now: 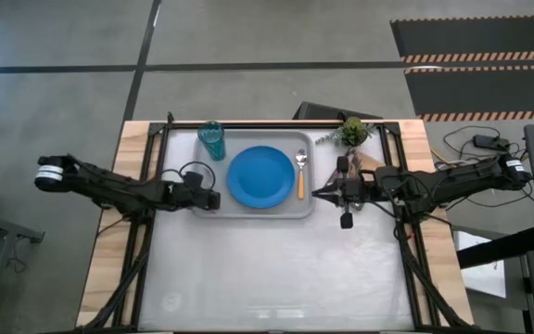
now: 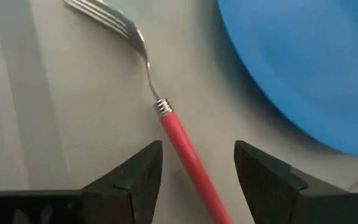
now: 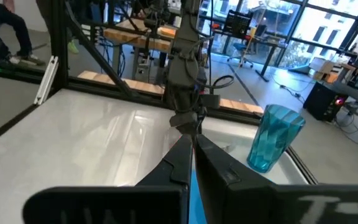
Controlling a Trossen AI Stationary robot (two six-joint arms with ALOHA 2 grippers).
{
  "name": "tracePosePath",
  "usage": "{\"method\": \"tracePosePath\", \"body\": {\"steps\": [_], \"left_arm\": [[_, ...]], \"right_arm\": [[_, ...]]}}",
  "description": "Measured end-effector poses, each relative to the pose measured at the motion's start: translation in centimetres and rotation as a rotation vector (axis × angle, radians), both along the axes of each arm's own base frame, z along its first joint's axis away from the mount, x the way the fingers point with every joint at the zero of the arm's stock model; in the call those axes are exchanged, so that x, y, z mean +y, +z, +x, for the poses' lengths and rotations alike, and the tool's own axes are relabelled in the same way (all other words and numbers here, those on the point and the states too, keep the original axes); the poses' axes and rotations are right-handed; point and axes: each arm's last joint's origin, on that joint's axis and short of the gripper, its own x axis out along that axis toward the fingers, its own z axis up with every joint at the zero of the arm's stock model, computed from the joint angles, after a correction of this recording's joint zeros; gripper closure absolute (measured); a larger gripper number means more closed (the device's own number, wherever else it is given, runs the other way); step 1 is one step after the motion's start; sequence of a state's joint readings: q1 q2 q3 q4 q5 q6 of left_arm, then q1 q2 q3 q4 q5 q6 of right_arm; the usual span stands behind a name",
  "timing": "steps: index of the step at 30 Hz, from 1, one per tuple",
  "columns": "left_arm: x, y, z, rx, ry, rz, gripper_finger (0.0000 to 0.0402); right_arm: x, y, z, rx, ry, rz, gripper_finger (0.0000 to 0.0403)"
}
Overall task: Pick and place plate/cup/fork/spoon on tray
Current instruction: Put the pink fork to the left side of the blue plate on the gray tray
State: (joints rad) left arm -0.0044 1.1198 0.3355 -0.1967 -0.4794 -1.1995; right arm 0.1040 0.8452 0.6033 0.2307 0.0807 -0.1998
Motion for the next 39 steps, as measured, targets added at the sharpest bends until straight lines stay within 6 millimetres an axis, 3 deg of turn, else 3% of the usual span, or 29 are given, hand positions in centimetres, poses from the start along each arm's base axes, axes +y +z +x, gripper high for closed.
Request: {"method": "tracePosePath", "body": {"steps": [12, 23, 29, 39], "left_arm": [[0.0, -1.0, 1.2, 0.062, 0.042, -0.006, 0.0232], [0.1, -0.2, 1.1, 0.033, 0.038, 0.020, 0.0388], [0.2, 1.2, 1.2, 0.001, 0.037, 0.069, 0.0386], [0.3, 3.9, 2.4, 0.147, 0.041, 0.124, 0.0386]], "right_arm": [[0.0, 0.0, 0.0, 0.000, 0.005, -0.047, 0.0394], [0.0, 0.0, 0.0, -0.002, 0.004, -0.035, 0.0394], [0.0, 0.0, 0.0, -0.002, 0.003, -0.024, 0.0394], [0.0, -0.1, 0.0, 0.006, 0.000, 0.001, 0.0394]]}}
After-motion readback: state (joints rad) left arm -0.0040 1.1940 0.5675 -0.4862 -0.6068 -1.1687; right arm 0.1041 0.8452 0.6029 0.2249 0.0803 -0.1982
